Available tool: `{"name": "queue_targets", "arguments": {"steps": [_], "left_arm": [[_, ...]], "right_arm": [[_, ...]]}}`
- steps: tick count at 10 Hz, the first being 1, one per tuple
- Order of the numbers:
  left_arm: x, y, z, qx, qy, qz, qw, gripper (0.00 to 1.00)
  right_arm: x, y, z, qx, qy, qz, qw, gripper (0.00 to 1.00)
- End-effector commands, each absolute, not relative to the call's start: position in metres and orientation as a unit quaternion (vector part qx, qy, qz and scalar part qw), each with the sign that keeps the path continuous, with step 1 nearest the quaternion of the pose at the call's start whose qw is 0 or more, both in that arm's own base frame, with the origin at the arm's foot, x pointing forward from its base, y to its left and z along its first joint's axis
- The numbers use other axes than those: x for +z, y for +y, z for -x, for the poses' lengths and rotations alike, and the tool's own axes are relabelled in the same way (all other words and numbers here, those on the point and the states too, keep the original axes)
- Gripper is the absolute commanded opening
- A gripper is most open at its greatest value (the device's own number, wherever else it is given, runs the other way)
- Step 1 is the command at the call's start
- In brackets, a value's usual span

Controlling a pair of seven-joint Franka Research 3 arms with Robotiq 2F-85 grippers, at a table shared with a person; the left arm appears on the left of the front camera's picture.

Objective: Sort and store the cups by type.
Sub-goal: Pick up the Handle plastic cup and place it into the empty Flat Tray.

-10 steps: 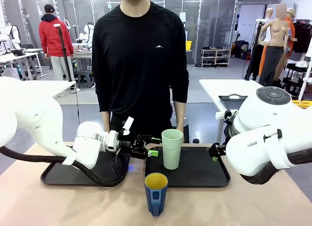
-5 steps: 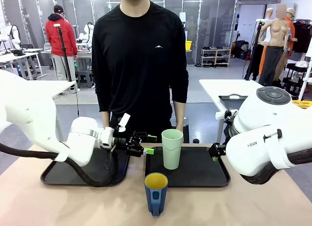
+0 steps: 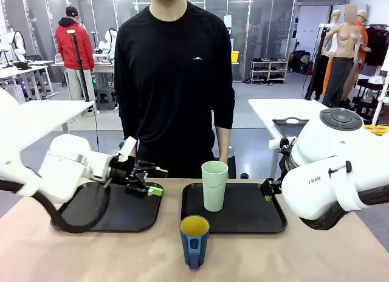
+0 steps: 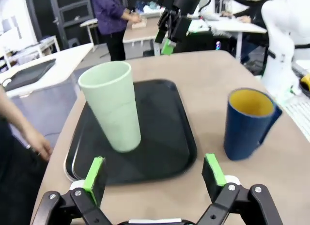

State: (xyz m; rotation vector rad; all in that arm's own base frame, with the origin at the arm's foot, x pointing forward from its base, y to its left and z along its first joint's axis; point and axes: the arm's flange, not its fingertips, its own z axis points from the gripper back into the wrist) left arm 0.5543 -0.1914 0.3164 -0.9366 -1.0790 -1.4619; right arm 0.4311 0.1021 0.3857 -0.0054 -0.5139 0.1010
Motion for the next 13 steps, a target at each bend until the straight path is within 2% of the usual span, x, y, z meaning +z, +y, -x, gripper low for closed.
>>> {"name": "queue_targets", "arguments": {"steps": [1, 4, 6, 8, 11, 13], "left_arm": [[0.334, -0.161, -0.529, -0.617, -0.459, 0.334, 0.546, 1.00], [0.363, -0.114, -0.493, -0.624, -0.417, 0.247, 0.613, 1.00], [0.374, -0.096, -0.466, -0.628, -0.336, 0.169, 0.682, 1.00], [0.381, -0.084, -0.452, -0.605, -0.306, 0.085, 0.730, 1.00], [0.376, -0.072, -0.447, -0.584, -0.215, 0.014, 0.783, 1.00], [0.375, -0.054, -0.443, -0.560, -0.211, 0.021, 0.801, 1.00]], "right_arm": [[0.385, 0.102, -0.432, 0.054, -0.254, 0.004, 0.966, 1.00], [0.385, 0.102, -0.432, 0.054, -0.254, 0.004, 0.966, 1.00], [0.385, 0.102, -0.432, 0.054, -0.254, 0.004, 0.966, 1.00], [0.385, 0.102, -0.432, 0.054, -0.254, 0.004, 0.966, 1.00], [0.385, 0.102, -0.432, 0.054, -0.254, 0.004, 0.966, 1.00], [0.385, 0.102, -0.432, 0.054, -0.254, 0.004, 0.966, 1.00]]}}
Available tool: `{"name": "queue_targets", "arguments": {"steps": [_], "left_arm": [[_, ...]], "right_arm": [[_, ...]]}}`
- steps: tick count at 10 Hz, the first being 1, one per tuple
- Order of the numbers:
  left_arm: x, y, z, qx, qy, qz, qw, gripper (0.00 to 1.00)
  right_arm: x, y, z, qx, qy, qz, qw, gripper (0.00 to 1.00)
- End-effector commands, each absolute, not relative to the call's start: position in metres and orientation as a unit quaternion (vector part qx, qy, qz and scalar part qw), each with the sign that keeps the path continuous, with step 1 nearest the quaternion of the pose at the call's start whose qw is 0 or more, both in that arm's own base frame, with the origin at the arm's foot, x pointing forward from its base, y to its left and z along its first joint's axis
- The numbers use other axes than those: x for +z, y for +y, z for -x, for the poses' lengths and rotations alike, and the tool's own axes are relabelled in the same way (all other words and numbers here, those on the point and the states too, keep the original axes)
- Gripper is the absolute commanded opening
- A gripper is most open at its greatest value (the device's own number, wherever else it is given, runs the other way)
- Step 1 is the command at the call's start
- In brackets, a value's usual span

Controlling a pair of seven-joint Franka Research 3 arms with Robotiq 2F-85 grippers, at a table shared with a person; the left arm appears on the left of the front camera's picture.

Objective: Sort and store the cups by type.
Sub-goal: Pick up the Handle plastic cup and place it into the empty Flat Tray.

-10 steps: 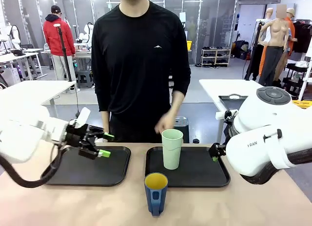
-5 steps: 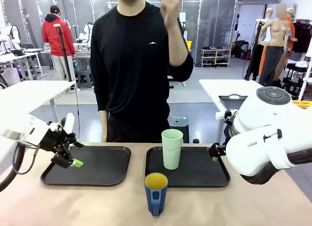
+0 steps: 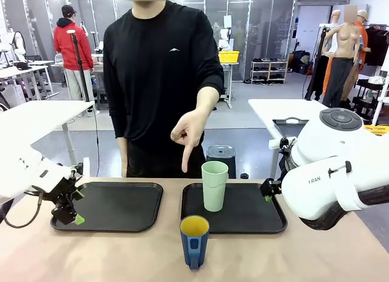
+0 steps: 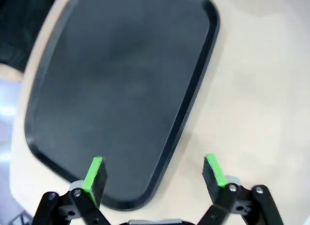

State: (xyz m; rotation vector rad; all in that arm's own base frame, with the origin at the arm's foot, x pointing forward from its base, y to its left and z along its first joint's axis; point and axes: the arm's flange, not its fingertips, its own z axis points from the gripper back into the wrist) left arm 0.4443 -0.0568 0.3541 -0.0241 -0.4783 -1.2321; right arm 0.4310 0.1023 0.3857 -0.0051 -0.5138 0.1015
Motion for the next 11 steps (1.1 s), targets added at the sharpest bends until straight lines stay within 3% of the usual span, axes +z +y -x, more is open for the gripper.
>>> {"name": "queue_targets", "arguments": {"steps": [1, 11], "left_arm": [[0.374, -0.045, -0.443, -0.556, -0.218, 0.034, 0.801, 1.00], [0.356, -0.047, -0.445, -0.562, -0.216, 0.014, 0.798, 1.00]], "right_arm": [[0.385, 0.102, -0.432, 0.054, -0.254, 0.004, 0.966, 1.00], [0.385, 0.102, -0.432, 0.054, -0.254, 0.004, 0.966, 1.00]]}}
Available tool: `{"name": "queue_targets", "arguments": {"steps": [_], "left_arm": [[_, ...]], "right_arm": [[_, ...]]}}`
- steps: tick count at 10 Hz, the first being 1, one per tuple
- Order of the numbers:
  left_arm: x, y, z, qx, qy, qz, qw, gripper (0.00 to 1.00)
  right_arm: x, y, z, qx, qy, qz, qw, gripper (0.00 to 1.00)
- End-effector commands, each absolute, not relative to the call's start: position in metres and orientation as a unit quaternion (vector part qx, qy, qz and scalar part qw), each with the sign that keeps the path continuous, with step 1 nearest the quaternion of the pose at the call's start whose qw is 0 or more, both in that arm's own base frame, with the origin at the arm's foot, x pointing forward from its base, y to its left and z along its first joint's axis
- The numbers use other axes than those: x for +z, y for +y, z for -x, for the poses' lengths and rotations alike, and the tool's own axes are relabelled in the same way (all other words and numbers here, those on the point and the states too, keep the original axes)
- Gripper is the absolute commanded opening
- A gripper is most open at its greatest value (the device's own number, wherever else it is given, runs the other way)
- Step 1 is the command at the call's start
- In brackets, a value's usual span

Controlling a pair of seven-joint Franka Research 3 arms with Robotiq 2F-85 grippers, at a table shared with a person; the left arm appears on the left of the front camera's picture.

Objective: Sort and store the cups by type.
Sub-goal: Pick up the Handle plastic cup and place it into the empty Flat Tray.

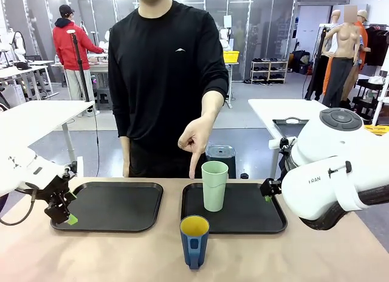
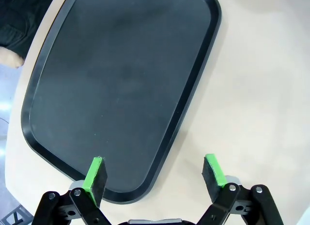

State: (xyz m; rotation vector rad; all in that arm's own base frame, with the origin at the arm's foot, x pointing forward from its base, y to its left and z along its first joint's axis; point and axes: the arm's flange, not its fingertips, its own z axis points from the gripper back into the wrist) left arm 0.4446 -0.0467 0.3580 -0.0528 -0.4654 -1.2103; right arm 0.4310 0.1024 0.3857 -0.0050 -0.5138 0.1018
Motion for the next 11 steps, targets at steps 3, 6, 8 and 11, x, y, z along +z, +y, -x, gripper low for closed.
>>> {"name": "queue_targets", "arguments": {"steps": [3, 6, 8, 11], "left_arm": [[0.356, -0.047, -0.445, -0.562, -0.216, 0.014, 0.798, 1.00], [0.356, -0.047, -0.445, -0.562, -0.216, 0.014, 0.798, 1.00], [0.356, -0.047, -0.445, -0.562, -0.216, 0.014, 0.798, 1.00], [0.356, -0.047, -0.445, -0.562, -0.216, 0.014, 0.798, 1.00]], "right_arm": [[0.385, 0.102, -0.432, 0.054, -0.254, 0.004, 0.966, 1.00], [0.383, 0.095, -0.421, 0.079, -0.256, -0.003, 0.964, 1.00], [0.379, 0.077, -0.403, 0.129, -0.239, 0.012, 0.962, 1.00], [0.389, 0.048, -0.368, 0.215, -0.195, 0.035, 0.956, 1.00]]}}
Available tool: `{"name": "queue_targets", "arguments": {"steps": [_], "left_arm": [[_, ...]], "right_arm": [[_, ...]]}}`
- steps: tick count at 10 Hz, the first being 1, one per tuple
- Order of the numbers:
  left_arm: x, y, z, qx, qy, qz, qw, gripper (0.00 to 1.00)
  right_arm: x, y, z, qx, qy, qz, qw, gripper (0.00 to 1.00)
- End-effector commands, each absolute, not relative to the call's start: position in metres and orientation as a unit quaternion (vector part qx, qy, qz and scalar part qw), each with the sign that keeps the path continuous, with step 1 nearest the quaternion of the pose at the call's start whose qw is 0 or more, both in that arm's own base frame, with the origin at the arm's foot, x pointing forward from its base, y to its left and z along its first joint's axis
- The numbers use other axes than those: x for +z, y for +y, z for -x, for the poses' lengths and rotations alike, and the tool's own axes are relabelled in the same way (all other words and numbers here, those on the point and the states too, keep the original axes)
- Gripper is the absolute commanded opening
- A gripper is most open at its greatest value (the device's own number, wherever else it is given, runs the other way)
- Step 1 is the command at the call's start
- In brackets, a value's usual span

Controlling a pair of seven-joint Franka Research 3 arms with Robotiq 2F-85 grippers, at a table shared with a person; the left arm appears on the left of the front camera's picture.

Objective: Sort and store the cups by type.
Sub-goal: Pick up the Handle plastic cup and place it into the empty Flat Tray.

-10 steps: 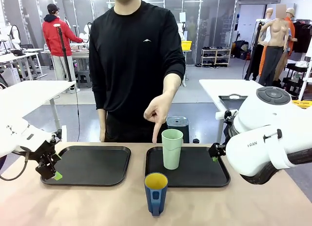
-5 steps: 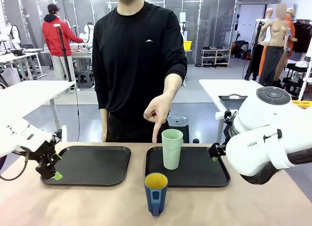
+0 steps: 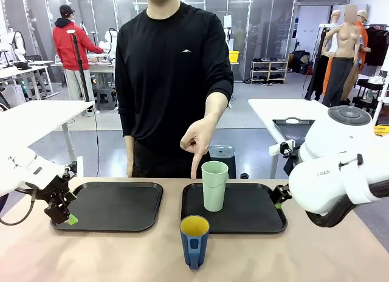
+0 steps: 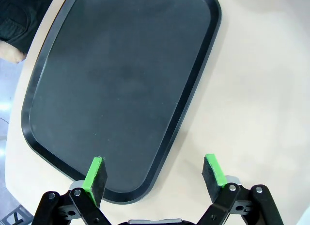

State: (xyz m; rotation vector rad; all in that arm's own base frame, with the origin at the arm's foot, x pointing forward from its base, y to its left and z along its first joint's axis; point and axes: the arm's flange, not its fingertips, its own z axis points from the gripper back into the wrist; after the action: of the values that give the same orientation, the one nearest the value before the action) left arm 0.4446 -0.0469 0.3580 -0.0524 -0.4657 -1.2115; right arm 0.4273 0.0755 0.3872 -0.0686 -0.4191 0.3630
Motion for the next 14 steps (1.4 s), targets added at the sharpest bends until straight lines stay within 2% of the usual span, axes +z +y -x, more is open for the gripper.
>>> {"name": "queue_targets", "arguments": {"steps": [1, 3, 5, 6, 7, 9, 11, 12, 14], "left_arm": [[0.356, -0.047, -0.445, -0.562, -0.216, 0.014, 0.798, 1.00], [0.356, -0.047, -0.445, -0.562, -0.216, 0.014, 0.798, 1.00], [0.356, -0.047, -0.445, -0.562, -0.216, 0.014, 0.798, 1.00], [0.356, -0.047, -0.445, -0.562, -0.216, 0.014, 0.798, 1.00], [0.356, -0.047, -0.445, -0.562, -0.216, 0.014, 0.798, 1.00], [0.356, -0.047, -0.445, -0.562, -0.216, 0.014, 0.798, 1.00], [0.356, -0.047, -0.445, -0.562, -0.216, 0.014, 0.798, 1.00], [0.356, -0.047, -0.445, -0.562, -0.216, 0.014, 0.798, 1.00], [0.356, -0.047, -0.445, -0.562, -0.216, 0.014, 0.798, 1.00]], "right_arm": [[0.389, 0.044, -0.360, 0.243, -0.190, 0.048, 0.950, 1.00], [0.388, 0.034, -0.348, 0.367, -0.199, 0.089, 0.904, 1.00], [0.387, 0.028, -0.342, 0.483, -0.219, 0.072, 0.845, 1.00], [0.386, 0.028, -0.338, 0.521, -0.225, 0.094, 0.818, 1.00], [0.385, 0.027, -0.335, 0.561, -0.226, 0.069, 0.793, 1.00], [0.390, 0.028, -0.334, 0.590, -0.205, 0.028, 0.780, 1.00], [0.392, 0.031, -0.335, 0.582, -0.189, 0.029, 0.790, 1.00], [0.426, 0.049, -0.412, 0.588, -0.204, 0.045, 0.782, 1.00], [0.426, 0.049, -0.412, 0.588, -0.204, 0.045, 0.782, 1.00]]}}
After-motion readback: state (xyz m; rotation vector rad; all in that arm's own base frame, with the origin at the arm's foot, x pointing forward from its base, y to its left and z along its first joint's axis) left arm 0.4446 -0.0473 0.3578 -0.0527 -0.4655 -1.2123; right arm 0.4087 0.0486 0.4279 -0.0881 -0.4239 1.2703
